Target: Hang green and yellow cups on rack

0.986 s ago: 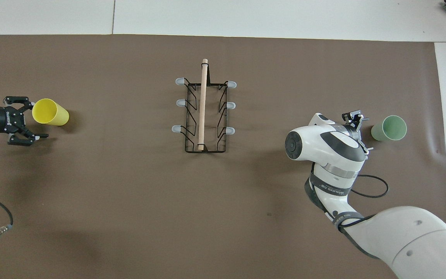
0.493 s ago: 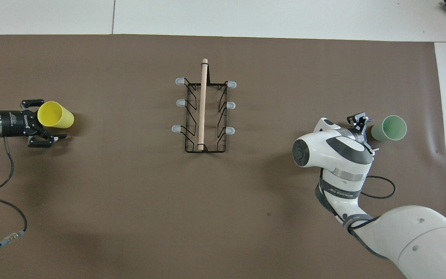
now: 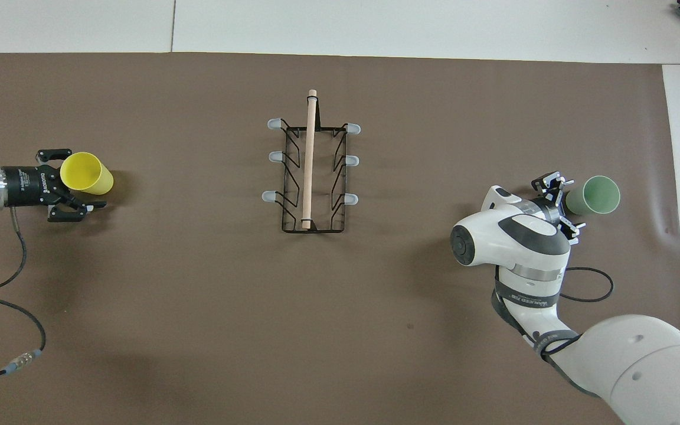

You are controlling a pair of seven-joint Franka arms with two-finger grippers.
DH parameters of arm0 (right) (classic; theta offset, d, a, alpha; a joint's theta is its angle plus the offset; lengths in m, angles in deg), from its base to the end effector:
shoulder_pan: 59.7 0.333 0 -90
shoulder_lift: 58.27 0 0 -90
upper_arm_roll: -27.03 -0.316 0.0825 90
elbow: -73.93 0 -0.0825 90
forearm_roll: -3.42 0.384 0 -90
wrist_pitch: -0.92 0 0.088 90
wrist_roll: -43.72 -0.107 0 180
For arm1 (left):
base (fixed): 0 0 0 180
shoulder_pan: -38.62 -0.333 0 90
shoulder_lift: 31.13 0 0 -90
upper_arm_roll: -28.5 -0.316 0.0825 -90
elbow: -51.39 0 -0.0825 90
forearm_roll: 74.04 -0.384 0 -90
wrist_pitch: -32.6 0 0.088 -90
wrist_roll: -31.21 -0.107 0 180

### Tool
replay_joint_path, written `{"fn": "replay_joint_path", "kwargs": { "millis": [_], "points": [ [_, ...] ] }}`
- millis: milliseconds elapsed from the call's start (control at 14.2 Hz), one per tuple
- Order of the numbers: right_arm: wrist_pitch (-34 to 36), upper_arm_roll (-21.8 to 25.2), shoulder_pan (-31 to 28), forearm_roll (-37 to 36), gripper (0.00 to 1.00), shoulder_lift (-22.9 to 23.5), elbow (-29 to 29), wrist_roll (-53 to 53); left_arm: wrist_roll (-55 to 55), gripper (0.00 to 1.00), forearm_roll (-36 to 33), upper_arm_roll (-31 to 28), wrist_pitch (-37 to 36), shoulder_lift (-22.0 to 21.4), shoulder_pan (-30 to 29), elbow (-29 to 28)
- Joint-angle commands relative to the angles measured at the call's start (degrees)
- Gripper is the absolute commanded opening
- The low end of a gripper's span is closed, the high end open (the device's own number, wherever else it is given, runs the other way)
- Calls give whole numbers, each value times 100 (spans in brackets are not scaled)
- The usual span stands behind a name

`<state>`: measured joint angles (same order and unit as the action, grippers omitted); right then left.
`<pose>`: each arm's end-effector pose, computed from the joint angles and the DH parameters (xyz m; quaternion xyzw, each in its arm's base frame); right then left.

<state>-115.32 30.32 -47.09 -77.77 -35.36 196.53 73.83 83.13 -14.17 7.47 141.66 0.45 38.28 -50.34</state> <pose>0.5510 0.0331 0.2148 0.5421 0.6459 -0.2824 0.4573 0.6179 0.1546 0.2567 0.5709 0.7291 -0.2388 0.2923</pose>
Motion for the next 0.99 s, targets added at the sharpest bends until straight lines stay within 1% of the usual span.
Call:
{"fn": "replay_joint_path", "kwargs": {
  "millis": [0,70,211,282,423,493,634,845,915],
  "points": [
    [-206,-39,-197,-371,100,-190,264,-189,-191,89,138,-16,134,-196,113,-233],
    [-224,-39,-258,-450,100,-190,264,-189,-200,62,138,-16,116,-196,105,-207],
    [-329,-39,-302,-512,100,-182,264,-189,-305,61,147,-16,107,-196,105,-207],
    [-373,-39,-364,-564,100,-181,256,-189,-306,54,164,-7,107,-196,96,-198],
    [-426,-39,-460,-766,100,-173,264,-189,-306,6,261,-16,99,-240,96,-189],
    [-470,-39,-496,-793,100,-173,264,-189,-306,0,296,-16,125,-266,96,-154],
    [-505,-39,-549,-951,100,-164,264,-189,-306,0,297,-33,169,-275,105,108],
    [-505,-39,-566,-952,100,-173,291,-189,-262,0,244,-60,239,-284,113,407],
    [-505,-39,-558,-952,98,-173,291,-189,-209,0,235,-68,265,-328,105,478]
  ]
}}
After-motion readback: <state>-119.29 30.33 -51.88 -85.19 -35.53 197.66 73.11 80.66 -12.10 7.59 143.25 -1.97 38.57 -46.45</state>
